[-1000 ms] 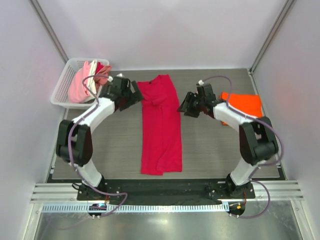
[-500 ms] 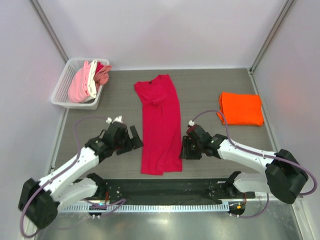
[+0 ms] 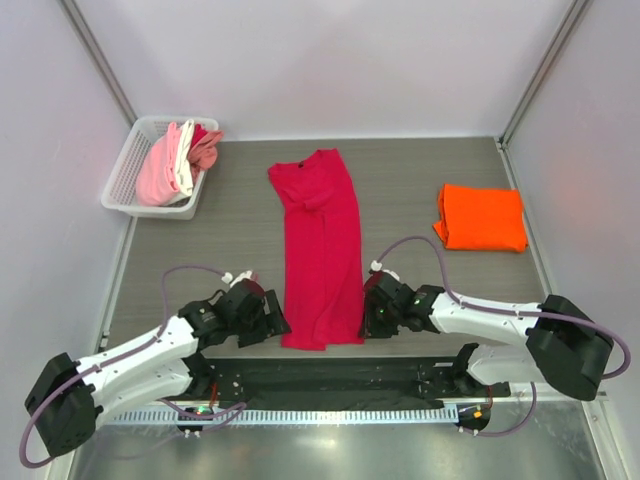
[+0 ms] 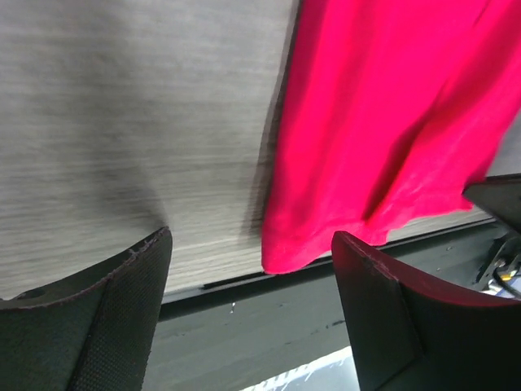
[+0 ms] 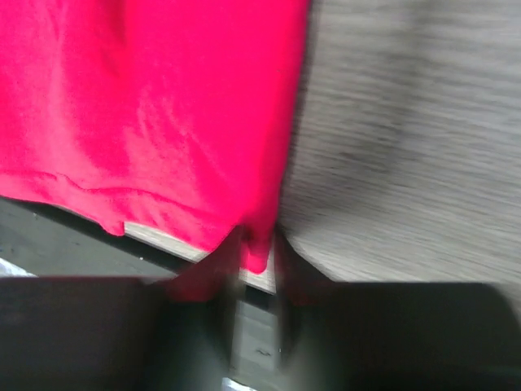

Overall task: Fold and stack the t-shirts
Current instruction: Fold the tshirt

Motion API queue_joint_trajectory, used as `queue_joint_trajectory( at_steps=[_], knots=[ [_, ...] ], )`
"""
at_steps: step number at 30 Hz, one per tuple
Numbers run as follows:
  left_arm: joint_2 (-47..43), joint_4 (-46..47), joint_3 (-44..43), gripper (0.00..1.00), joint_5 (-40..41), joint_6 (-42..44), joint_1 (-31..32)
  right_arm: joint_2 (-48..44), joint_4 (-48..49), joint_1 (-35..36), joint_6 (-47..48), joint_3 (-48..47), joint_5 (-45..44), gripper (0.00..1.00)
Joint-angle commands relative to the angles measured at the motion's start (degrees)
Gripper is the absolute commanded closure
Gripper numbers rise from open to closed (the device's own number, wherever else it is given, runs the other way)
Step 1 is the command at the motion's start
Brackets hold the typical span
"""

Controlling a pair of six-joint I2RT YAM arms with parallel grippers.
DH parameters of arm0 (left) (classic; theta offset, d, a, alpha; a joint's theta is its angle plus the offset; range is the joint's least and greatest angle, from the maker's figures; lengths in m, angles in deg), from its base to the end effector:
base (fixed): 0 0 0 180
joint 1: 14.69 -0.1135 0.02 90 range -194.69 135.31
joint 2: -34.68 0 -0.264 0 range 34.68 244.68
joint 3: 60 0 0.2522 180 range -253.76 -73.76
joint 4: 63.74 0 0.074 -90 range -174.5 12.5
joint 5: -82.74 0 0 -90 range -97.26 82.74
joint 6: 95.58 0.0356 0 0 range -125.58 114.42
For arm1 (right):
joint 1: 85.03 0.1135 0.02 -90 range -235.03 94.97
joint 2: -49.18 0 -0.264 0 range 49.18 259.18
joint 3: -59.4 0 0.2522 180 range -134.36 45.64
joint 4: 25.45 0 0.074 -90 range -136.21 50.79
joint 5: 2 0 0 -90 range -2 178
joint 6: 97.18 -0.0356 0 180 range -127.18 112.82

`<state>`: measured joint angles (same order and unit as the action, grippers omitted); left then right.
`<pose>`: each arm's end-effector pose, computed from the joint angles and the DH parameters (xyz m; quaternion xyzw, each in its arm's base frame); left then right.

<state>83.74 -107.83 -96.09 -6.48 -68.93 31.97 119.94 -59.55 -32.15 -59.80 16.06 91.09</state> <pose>0.1049 -0.1105 0.1643 -0.1411 0.9485 -0.2285 0.1679 0.1247 0.1679 0.1503 -0.0088 0.9689 0.2116 0.1280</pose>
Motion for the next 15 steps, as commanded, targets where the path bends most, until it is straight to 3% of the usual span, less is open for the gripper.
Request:
queue_joint_trajectory(
  at_steps=[1,3,15],
  knots=[
    [1.5,3.3,0.1,0.21,-0.2,-3.5,3.1,-1.0,1.9,1.1,-2.8,3.3,-0.3,0.89],
    [1.8,3.3,0.4,0.23,0.5,-5.0,5.7,-3.6,1.4,1.1,-3.5,4.4,-1.1,0.99],
    [2.3,7.9,3.5,0.48,1.4,-9.8,10.7,-8.1,-0.8,1.2,-4.0,6.4,-1.8,0.99]
  ],
)
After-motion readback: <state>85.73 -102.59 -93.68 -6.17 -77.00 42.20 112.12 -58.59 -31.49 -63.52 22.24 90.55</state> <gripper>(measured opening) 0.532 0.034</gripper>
